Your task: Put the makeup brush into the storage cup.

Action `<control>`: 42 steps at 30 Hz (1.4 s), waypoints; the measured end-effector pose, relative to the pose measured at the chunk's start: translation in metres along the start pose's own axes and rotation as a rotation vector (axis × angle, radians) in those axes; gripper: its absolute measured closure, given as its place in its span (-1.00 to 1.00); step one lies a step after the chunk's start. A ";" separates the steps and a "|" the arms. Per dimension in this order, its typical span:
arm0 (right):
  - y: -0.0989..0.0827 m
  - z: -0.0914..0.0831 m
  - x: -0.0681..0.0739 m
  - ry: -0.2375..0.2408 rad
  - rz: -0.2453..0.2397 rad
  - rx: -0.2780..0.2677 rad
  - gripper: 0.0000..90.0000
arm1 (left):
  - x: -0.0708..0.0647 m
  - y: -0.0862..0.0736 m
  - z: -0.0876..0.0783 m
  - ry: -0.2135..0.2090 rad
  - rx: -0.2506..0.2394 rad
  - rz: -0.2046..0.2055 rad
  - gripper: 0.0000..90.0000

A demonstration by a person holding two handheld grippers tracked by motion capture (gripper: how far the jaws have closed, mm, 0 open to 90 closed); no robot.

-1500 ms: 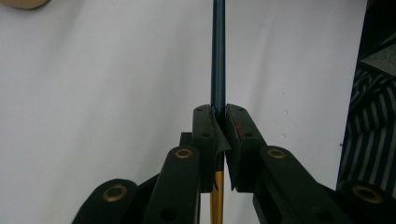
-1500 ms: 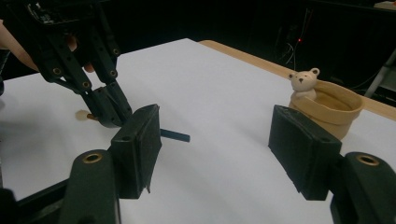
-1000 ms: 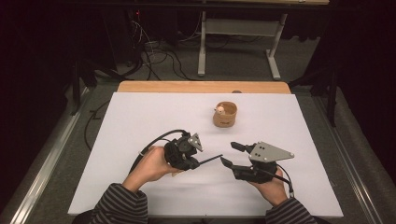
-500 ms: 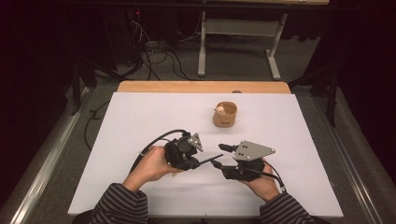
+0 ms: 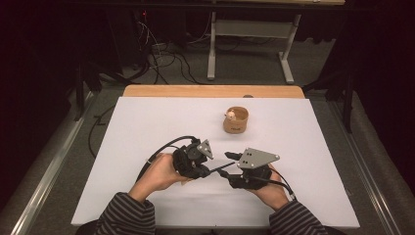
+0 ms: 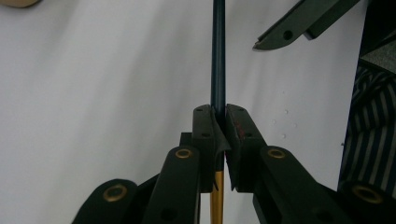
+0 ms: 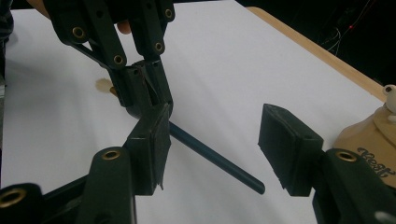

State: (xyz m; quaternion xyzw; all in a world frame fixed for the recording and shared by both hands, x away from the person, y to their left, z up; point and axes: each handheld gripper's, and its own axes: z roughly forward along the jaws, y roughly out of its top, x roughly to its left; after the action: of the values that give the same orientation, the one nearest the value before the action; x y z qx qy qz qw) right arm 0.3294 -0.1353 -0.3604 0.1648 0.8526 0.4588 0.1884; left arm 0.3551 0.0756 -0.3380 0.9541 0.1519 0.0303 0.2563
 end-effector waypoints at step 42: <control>-0.001 0.011 0.007 -0.042 -0.106 0.061 -0.02 | 0.002 0.001 -0.003 0.016 -0.025 -0.015 0.84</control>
State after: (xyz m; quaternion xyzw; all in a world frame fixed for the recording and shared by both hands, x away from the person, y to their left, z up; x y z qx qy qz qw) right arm 0.3285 -0.1247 -0.3684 0.1347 0.8696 0.4181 0.2254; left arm 0.3572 0.0770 -0.3347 0.9493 0.1609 0.0379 0.2673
